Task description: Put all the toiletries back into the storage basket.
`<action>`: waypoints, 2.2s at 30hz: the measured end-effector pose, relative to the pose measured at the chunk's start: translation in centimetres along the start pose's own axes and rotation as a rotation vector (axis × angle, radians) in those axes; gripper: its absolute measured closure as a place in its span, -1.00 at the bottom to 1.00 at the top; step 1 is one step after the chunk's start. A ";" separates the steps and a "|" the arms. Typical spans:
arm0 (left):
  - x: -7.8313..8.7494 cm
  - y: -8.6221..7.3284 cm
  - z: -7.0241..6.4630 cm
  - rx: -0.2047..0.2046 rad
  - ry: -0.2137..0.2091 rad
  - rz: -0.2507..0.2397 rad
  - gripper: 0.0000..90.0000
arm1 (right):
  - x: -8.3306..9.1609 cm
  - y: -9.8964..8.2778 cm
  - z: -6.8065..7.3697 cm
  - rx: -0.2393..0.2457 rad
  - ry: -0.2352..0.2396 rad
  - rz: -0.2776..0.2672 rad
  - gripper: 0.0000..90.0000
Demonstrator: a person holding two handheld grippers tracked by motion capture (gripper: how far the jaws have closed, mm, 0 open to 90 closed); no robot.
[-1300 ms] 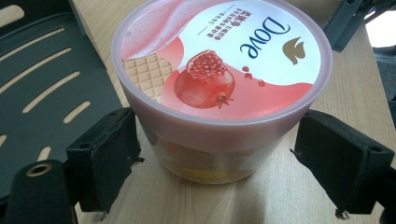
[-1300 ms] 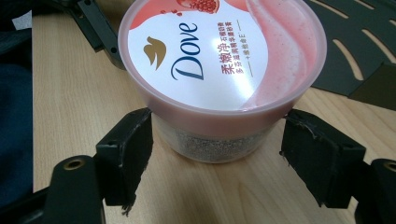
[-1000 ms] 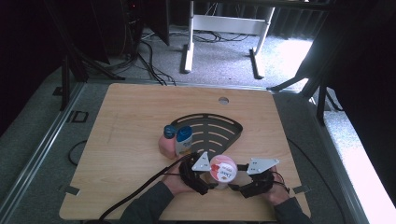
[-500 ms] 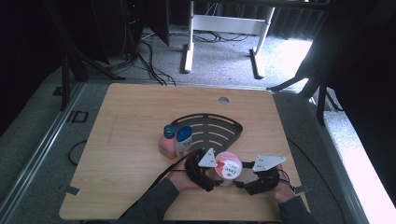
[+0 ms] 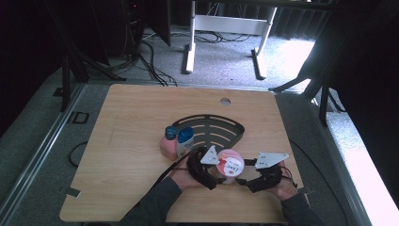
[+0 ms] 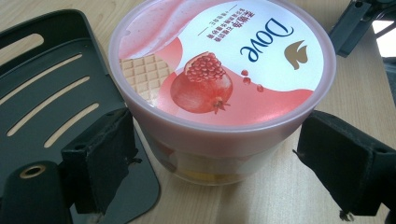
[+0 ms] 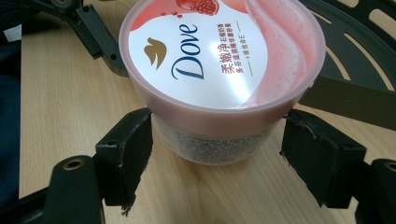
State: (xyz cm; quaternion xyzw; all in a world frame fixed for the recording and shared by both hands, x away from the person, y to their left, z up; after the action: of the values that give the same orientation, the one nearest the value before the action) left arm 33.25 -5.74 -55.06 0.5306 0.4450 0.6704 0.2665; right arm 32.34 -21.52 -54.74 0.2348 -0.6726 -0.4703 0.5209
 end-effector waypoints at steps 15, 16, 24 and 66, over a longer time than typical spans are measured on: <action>-0.2 0.7 0.9 0.002 0.005 -0.001 -0.74 | 0.1 0.7 -1.0 0.004 -0.004 -0.004 -0.45; -0.2 0.7 0.9 0.006 0.006 -0.005 -0.74 | 0.1 0.7 -1.1 0.005 -0.003 -0.004 -0.45; -0.4 1.0 1.5 0.013 0.020 -0.001 -0.75 | -0.1 1.0 -1.7 0.007 0.002 -0.001 -0.45; -1.4 3.4 3.5 0.023 0.106 -0.020 -0.76 | 0.3 2.5 -5.3 -0.010 0.026 0.018 -0.45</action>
State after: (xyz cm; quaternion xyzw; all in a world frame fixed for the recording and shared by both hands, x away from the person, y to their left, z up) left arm 37.37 -7.33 -52.57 0.4930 0.4715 0.6897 0.2429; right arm 37.52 -22.67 -52.31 0.2322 -0.6656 -0.4659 0.5348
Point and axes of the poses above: each handheld gripper's, and its own axes: x roughly backward along the jaws, y roughly out of its top, z roughly to its left, the point moved 7 cm from there along -x, roughly forward along the jaws, and after that the axes turned 11 degrees about -z, right-handed, at the moved point
